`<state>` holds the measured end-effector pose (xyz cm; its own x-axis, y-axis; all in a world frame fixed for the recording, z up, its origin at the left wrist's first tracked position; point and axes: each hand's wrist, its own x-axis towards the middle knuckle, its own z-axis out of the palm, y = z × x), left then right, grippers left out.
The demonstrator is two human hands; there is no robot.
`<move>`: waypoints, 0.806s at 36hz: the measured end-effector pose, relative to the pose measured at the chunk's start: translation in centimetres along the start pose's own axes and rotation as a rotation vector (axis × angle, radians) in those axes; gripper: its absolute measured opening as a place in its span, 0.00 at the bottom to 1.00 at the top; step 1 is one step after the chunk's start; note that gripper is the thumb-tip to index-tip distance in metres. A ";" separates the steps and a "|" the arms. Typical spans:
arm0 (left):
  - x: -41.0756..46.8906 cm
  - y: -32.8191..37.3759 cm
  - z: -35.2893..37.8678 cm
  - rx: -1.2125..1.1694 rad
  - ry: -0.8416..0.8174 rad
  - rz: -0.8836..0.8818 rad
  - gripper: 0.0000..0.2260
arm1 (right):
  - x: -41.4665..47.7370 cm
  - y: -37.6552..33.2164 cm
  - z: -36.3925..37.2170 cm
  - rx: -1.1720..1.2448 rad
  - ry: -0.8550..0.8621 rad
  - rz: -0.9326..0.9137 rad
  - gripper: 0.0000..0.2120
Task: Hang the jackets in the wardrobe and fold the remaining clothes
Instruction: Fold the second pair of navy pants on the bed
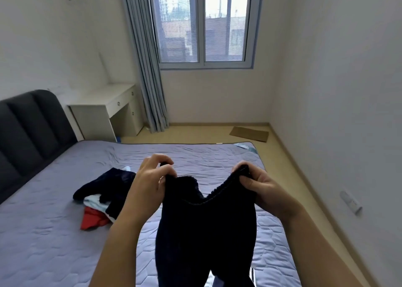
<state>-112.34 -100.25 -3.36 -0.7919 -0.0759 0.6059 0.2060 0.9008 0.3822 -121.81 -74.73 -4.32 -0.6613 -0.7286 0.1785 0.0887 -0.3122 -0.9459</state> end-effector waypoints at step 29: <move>-0.8 3.7 1.3 -0.253 -0.011 0.223 0.06 | 1.3 2.4 -0.3 -0.187 0.210 -0.072 0.06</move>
<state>-111.66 -96.35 -3.34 -0.7173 0.1172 0.6869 0.5101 0.7598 0.4031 -122.64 -76.25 -6.47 -0.8021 -0.5606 0.2059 -0.0901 -0.2272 -0.9697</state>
